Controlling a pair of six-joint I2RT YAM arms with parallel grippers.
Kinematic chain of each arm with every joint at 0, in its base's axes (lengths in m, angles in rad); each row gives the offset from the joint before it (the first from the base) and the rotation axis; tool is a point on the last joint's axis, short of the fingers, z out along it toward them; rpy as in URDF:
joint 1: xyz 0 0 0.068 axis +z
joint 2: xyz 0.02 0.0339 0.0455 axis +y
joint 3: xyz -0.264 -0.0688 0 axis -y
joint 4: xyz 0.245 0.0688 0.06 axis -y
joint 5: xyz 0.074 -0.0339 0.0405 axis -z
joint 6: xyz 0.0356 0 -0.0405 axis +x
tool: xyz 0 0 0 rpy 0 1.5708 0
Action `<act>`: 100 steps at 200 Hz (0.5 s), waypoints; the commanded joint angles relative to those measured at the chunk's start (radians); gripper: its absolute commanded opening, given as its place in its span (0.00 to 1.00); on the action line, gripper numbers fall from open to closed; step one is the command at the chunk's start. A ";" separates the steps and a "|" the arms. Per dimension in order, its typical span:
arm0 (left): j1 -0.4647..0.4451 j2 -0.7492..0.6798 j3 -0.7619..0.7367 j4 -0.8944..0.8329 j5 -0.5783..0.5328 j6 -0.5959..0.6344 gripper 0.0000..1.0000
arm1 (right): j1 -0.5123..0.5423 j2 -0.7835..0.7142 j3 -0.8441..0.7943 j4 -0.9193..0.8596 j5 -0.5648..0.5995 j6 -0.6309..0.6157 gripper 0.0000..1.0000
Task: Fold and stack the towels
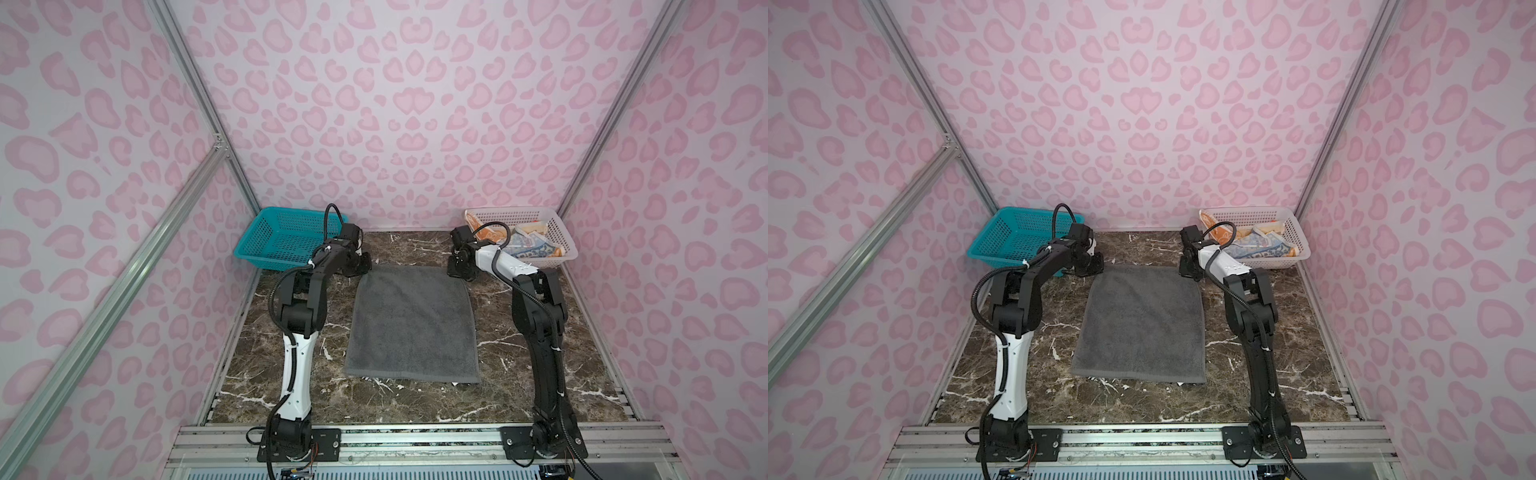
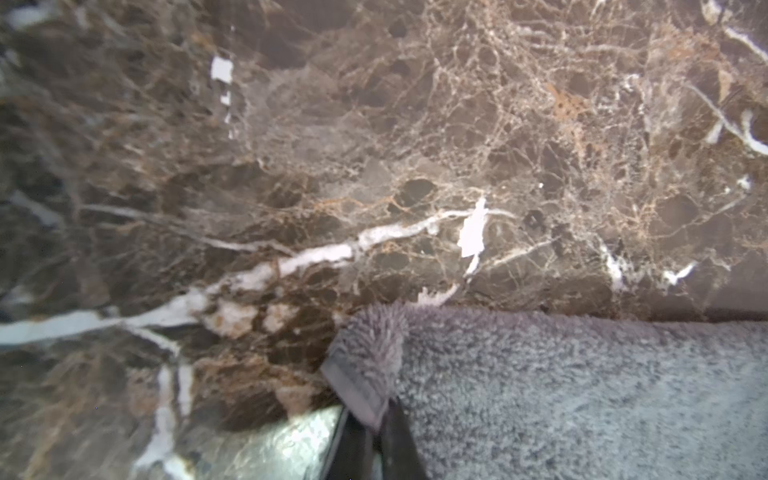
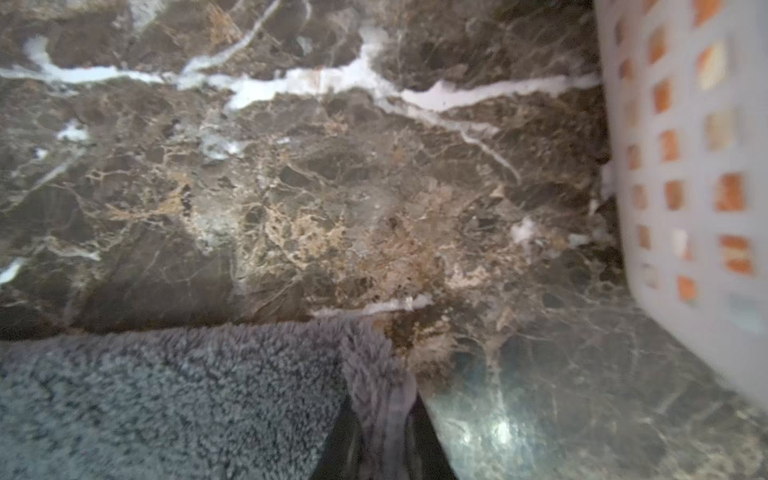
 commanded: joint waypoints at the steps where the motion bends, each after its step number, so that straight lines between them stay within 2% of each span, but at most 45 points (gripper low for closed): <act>1: 0.007 -0.061 0.000 -0.011 0.035 0.005 0.03 | 0.002 -0.042 0.008 -0.001 0.001 -0.051 0.10; 41: 0.011 -0.202 -0.063 0.022 0.094 0.035 0.03 | 0.001 -0.146 -0.037 0.012 -0.061 -0.138 0.04; 100: 0.014 -0.449 -0.323 0.111 0.190 0.032 0.03 | 0.005 -0.419 -0.347 0.144 -0.158 -0.191 0.03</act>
